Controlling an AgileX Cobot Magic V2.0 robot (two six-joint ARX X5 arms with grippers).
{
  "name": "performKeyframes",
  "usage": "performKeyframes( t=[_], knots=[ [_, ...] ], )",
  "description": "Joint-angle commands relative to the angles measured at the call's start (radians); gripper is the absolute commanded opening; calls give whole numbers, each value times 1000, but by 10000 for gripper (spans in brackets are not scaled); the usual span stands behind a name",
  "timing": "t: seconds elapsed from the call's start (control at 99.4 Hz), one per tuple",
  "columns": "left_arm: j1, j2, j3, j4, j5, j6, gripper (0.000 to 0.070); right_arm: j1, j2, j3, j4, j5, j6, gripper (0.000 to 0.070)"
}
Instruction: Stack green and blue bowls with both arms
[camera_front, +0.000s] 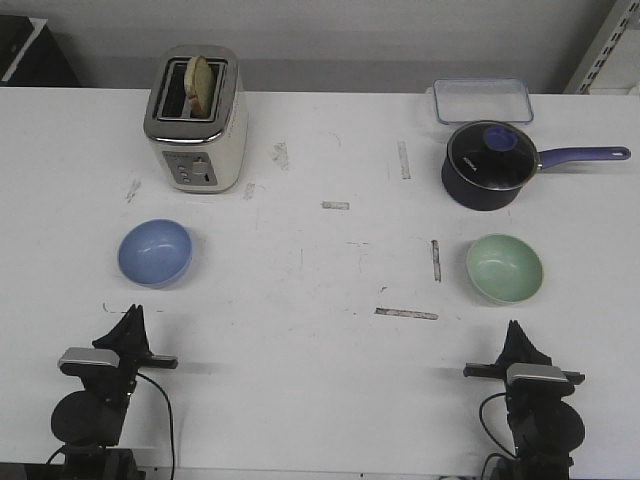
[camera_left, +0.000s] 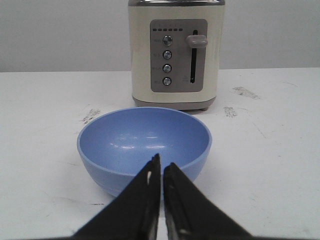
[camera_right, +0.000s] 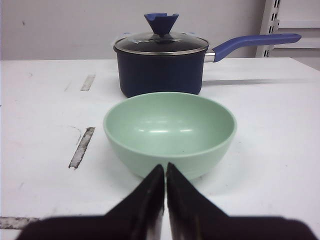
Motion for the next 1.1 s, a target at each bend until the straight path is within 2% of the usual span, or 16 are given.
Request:
performKeyframes(
  t=[0.0,0.765,0.976,1.087],
  knots=[
    [1,-1,-21,10,1,1,1,-3,0,-2,10,0,10,4],
    [1,-1,-21,18,1,1,1,-4,0,-2,23,0,8,3],
    [1,-1,-21,18,1,0,1,-4,0,-2,52,0,10,3],
    [1,-1,-21,18,1,0,1,-5,0,-2,122,3,13,3]
  ],
)
